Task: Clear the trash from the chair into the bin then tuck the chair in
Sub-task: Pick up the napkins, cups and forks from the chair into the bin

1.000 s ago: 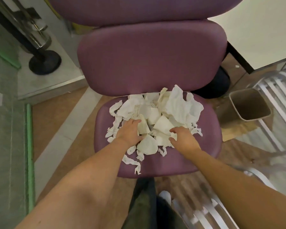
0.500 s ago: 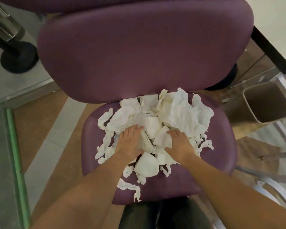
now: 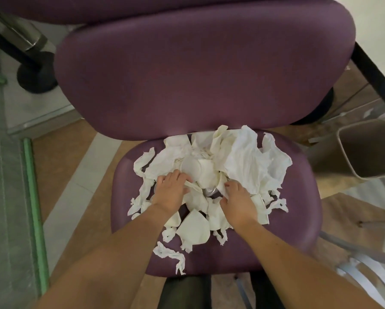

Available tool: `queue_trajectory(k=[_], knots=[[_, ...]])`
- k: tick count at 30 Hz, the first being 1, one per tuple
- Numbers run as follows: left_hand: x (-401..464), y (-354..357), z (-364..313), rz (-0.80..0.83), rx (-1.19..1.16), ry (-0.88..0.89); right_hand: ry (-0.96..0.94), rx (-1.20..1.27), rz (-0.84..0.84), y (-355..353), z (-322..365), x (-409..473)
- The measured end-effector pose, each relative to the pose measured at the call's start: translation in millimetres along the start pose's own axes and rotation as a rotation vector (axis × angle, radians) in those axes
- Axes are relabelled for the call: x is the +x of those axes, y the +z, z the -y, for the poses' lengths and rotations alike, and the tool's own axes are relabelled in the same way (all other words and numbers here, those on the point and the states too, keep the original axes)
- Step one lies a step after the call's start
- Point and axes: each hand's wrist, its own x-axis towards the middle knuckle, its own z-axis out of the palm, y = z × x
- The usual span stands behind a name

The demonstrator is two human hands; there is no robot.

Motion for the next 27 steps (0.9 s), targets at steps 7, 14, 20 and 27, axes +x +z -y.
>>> queue_trajectory(k=[7,14,20,27], knots=[[-16,-27,-18,-0.077,-0.113,-0.155,-0.029,0.173,-0.097,-38,-3,2],[-3,-56,-76,-0.234,-0.359,-0.284,-0.033,0.424,-0.054,-109,-29,15],[39,-56,-164,-0.312,-0.598,-0.285,0.018,0.491,-0.137,-174,-72,37],[99,-27,-262,-0.258,-0.740,-0.103,0.101,0.486,-0.306,-212,-166,59]])
